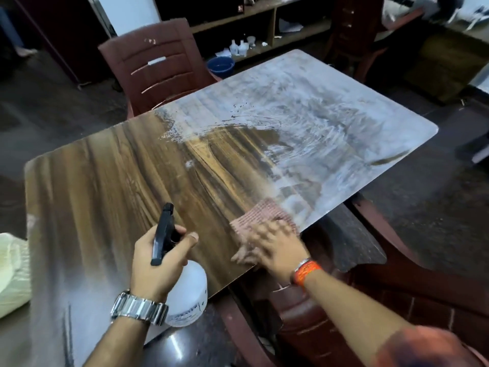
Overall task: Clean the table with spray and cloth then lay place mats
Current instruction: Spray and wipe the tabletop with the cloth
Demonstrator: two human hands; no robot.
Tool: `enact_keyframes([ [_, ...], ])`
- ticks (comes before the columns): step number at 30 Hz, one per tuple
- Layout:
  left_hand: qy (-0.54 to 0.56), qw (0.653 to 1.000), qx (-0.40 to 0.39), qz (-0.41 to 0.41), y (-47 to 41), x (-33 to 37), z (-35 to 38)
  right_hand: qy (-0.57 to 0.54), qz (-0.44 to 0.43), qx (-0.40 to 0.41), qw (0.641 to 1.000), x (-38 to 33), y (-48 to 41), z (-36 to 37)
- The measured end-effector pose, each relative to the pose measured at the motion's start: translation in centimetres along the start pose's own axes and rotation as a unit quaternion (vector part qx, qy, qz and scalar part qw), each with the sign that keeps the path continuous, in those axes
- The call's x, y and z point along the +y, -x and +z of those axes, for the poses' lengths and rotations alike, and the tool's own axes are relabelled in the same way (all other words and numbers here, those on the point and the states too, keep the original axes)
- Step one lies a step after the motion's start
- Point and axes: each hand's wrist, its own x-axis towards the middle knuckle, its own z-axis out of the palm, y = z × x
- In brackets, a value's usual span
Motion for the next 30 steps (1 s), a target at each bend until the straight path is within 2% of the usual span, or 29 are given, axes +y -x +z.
enact_keyframes([
  [2, 0.002, 1.000, 0.006, 0.000, 1.7, 0.2, -0.3, 0.003, 0.130, 0.017, 0.991, 5.6, 0.5, -1.1],
  [5, -0.004, 1.000, 0.020, -0.011, 4.0, -0.1, 0.0, -0.072, 0.284, 0.040, 0.955, 11.8, 1.0, -3.6],
  [7, -0.004, 1.000, 0.023, -0.004, 5.7, -0.1, 0.3, -0.137, 0.361, 0.049, 0.921, 12.5, 1.2, -5.8],
  [10, -0.009, 1.000, 0.025, -0.002, 7.3, 0.6, 1.1, -0.294, 0.424, 0.143, 0.844, 10.4, 1.6, -9.3],
  [13, 0.008, 0.999, 0.036, 0.006, 10.6, 2.3, 2.4, -0.454, 0.401, 0.181, 0.775, 9.3, 4.1, -11.2],
  [15, 0.034, 0.999, 0.035, 0.005, 12.5, 3.4, 4.1, -0.551, 0.401, 0.189, 0.707, 13.2, 4.6, -8.5],
  [17, 0.062, 0.997, 0.044, -0.003, 14.2, 4.8, 6.3, -0.671, 0.381, 0.195, 0.606, 13.0, 7.1, -10.9],
  [19, 0.084, 0.996, 0.037, -0.001, 15.5, 6.2, 8.7, -0.773, 0.367, 0.195, 0.480, 9.5, 10.8, -17.0],
  [21, 0.093, 0.995, 0.027, 0.001, 16.5, 7.6, 11.2, -0.854, 0.301, 0.160, 0.393, 9.3, 13.0, -19.6],
  [23, 0.096, 0.995, 0.021, 0.000, 17.0, 8.6, 13.5, -0.895, 0.250, 0.141, 0.343, 10.7, 14.7, -20.8],
  [25, 0.097, 0.995, 0.017, 0.000, 17.1, 9.3, 16.4, -0.911, 0.237, 0.132, 0.311, 13.4, 15.8, -21.4],
  [30, 0.086, 0.996, -0.001, 0.012, 15.8, 11.0, 25.3, -0.917, 0.227, 0.117, 0.308, 21.8, 17.8, -22.6],
])
